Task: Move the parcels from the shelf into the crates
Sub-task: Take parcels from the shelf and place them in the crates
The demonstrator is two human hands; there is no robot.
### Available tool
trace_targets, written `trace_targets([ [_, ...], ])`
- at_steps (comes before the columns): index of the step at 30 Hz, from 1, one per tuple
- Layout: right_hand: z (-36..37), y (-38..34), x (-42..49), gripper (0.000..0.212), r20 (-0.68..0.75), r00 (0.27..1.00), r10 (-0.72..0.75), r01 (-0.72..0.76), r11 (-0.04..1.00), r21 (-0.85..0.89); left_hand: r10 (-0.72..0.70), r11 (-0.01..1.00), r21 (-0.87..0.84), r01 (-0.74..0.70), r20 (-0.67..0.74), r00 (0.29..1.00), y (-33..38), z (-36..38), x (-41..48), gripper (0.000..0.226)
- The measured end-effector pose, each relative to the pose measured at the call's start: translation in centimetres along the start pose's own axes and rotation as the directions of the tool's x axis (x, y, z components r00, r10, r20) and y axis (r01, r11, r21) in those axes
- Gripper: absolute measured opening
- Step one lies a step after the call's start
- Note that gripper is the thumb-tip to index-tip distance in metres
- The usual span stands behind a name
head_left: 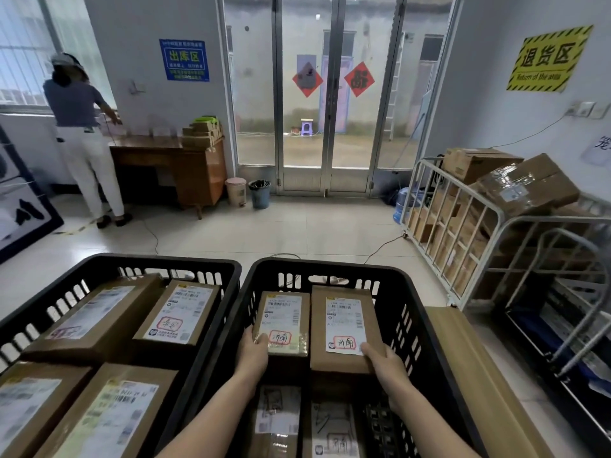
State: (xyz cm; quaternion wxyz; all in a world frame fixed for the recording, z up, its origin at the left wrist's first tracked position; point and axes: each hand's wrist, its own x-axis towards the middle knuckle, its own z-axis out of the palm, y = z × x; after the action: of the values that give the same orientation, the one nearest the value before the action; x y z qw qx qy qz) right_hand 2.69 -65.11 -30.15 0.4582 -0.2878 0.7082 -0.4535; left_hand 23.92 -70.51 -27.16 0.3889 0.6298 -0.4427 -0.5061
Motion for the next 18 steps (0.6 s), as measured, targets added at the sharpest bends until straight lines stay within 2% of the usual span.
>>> trace_targets([
  [7,0.1,0.3,0.4,0.043,-0.017,0.998,-0.054,0.054,0.998,-0.031,0.032,0.999,0.03,-0.031,-0.031,0.999,-0.8,0.4,0.8,0.032],
  [11,0.0,-0.2,0.0,0.045,-0.054,0.994,-0.094,0.084,0.982,-0.167,-0.004,0.998,0.069,0.006,-0.022,1.0,-0.1,0.3,0.8,0.033],
  [14,0.0,-0.6,-0.6,0.047,-0.061,0.987,-0.149,0.126,0.951,-0.282,0.005,0.97,0.241,-0.007,0.011,1.0,0.5,0.3,0.7,0.045],
  [16,-0.2,-0.9,-0.8,0.048,-0.068,0.975,-0.211,0.172,0.916,-0.362,0.079,0.923,0.376,-0.084,0.028,0.996,0.6,0.3,0.7,0.054],
  [18,-0.4,-1.3,-1.0,0.047,-0.069,0.957,-0.281,0.218,0.857,-0.467,0.193,0.834,0.514,-0.201,0.07,0.979,0.8,0.2,0.4,0.06],
])
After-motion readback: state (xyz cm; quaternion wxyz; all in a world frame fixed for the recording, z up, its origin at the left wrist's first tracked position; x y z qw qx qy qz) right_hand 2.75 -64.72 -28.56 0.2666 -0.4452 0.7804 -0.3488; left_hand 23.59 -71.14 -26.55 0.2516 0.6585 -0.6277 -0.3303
